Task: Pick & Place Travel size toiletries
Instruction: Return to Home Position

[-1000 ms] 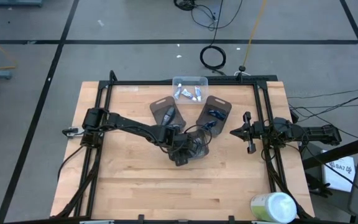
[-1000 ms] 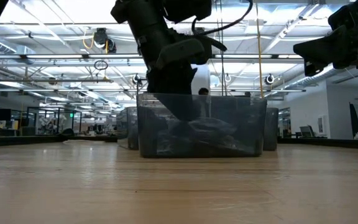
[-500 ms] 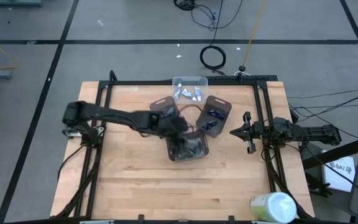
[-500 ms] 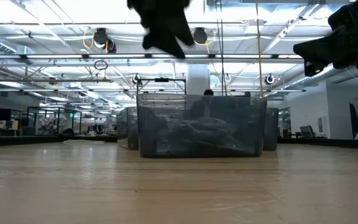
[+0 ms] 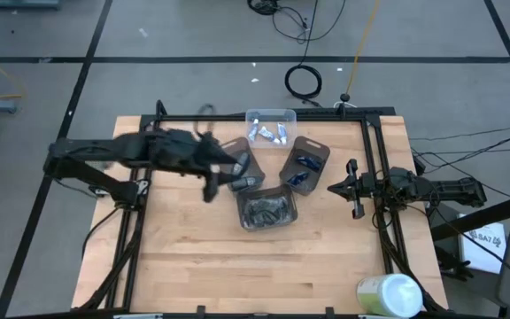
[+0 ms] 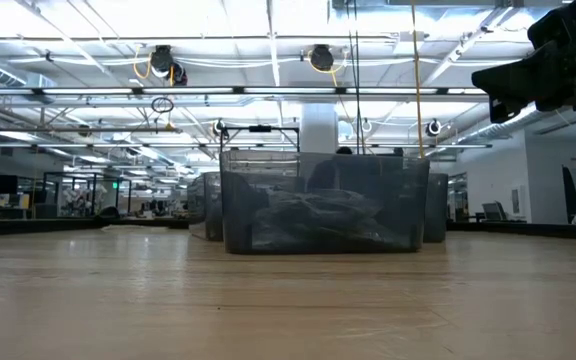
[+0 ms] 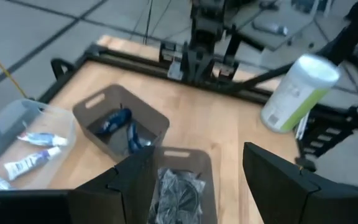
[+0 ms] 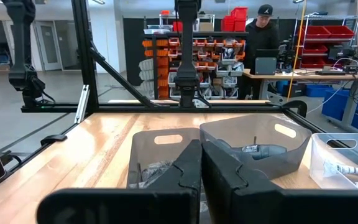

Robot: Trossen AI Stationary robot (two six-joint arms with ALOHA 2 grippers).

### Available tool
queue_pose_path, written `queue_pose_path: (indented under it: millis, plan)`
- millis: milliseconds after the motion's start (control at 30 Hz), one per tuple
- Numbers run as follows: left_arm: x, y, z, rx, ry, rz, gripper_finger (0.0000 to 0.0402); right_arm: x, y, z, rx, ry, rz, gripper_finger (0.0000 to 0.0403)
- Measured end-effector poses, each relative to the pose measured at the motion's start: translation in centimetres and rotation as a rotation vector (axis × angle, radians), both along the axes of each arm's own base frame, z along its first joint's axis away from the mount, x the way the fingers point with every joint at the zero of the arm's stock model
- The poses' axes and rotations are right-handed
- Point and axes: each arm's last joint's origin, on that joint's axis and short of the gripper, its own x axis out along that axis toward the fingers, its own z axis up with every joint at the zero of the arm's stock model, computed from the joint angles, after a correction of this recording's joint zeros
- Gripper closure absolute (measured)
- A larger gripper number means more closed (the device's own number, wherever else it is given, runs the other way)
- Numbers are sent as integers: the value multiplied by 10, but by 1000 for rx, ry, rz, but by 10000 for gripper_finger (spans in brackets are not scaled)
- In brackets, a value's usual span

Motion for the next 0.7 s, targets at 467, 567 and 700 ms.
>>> queue_pose_path:
  millis: [467,567,700]
  plan:
    - [-99,5,24,108,16,-39,167,0,0,0,0,0,0,399]
    - [-102,3,3,152,7,-33,167,0,0,0,0,0,0,399]
    - [-99,0,-44,175,-66,-72,167,0,0,0,0,0,1,399]
